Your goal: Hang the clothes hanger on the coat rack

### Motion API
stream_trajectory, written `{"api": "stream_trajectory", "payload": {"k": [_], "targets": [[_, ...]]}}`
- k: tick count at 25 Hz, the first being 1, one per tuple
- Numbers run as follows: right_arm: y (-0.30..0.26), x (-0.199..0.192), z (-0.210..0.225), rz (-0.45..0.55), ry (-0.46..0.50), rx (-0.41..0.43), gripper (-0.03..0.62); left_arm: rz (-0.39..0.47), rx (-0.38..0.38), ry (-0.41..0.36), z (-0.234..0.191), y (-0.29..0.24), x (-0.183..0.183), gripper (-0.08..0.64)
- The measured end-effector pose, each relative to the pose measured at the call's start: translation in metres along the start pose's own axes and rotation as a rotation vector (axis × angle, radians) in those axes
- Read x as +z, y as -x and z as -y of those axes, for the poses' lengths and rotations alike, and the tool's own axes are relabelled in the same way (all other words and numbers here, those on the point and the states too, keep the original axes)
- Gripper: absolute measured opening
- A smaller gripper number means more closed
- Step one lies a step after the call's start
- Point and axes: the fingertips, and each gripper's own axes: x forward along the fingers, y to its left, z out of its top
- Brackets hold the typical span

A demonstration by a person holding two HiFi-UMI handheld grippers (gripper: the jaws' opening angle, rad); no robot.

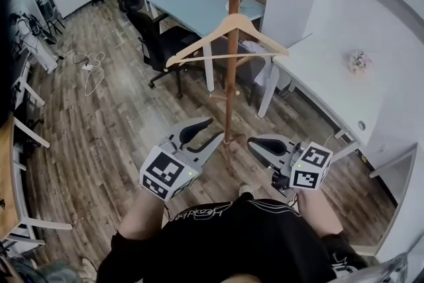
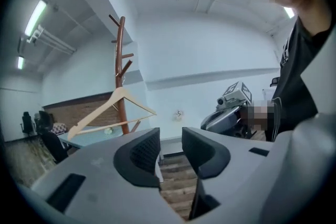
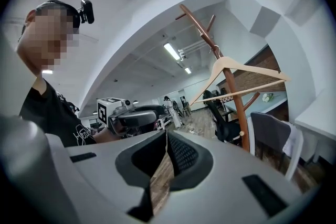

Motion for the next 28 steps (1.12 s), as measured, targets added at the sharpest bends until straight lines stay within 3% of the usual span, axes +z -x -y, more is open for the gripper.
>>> {"api": "stream_trajectory", "payload": {"k": [5,10,17,24,28], "targets": [[0.011,-0.008,-0.032,0.0,-0.002,-0.026,0.041,0.055,-0.087,0.118,0.046,0.016,-0.006,0.04],[0.026,-0.01,-0.054,0.003,-0.01,-0.013,0.041,0.084,-0.12,0.257,0.074,0.027,-0.007,0.006],[0.057,-0.017,-0.075,0.019,-0.036,0.017,0.041,0.064,-0.111,0.244,0.125,0.026,0.002,0.006],[0.113,-0.018,-0.089,0.039,-0.027,0.053,0.04,0.106,-0.095,0.332,0.182,0.019,0.02,0.006],[0.14,-0.02,-0.098,0.043,-0.003,0.074,0.04,0.116,-0.086,0.338,0.214,0.015,0.029,0.006]]}}
